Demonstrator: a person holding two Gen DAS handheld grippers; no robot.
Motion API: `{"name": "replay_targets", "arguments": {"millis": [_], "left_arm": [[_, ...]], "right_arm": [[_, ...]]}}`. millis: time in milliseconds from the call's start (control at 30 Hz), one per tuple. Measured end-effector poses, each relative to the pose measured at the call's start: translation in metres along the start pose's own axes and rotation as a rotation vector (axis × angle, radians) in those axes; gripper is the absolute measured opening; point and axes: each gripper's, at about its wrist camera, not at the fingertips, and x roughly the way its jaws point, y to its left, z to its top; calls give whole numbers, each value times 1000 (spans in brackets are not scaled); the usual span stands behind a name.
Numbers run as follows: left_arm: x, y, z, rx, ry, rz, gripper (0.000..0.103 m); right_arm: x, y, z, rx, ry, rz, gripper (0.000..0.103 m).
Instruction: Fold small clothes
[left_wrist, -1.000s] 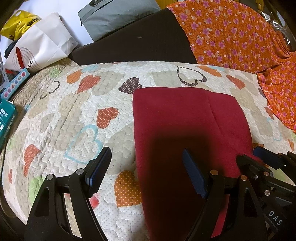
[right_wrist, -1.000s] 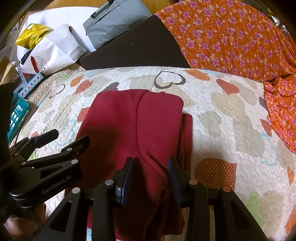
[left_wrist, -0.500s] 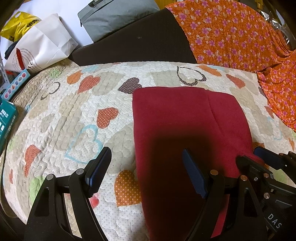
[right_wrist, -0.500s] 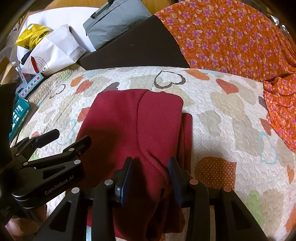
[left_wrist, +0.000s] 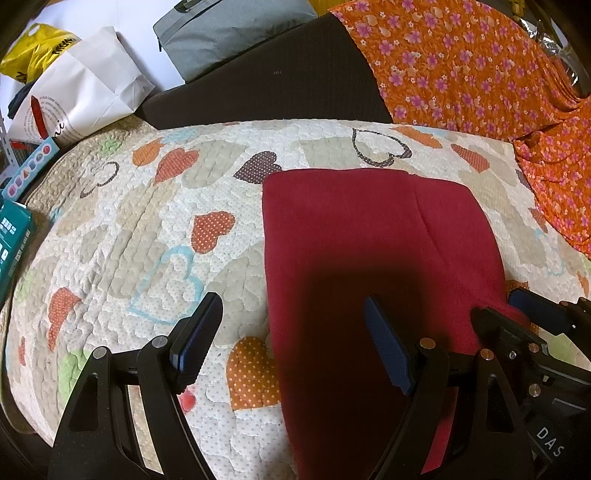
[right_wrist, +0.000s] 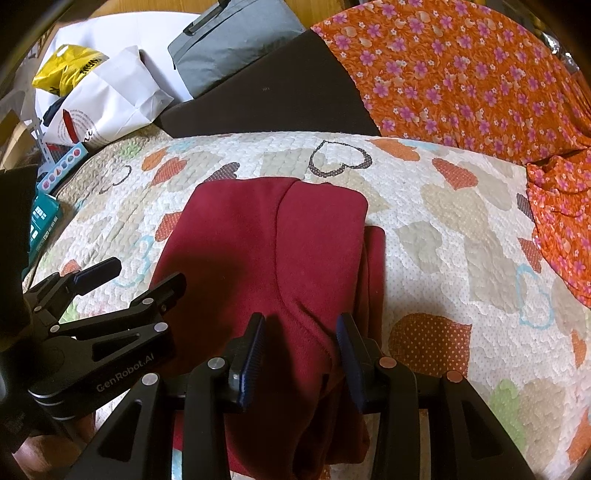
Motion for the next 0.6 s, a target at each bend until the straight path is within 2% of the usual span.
{"name": "replay_targets", "arguments": {"millis": [333,600], "left_arm": [[-1,2,1,-10,-5,-8,79],[-14,3,1,-9,-39,-12,79]], "right_arm": [[4,0,-1,-2,10,-2,40],[0,-4,-3,7,15,5,40]]}}
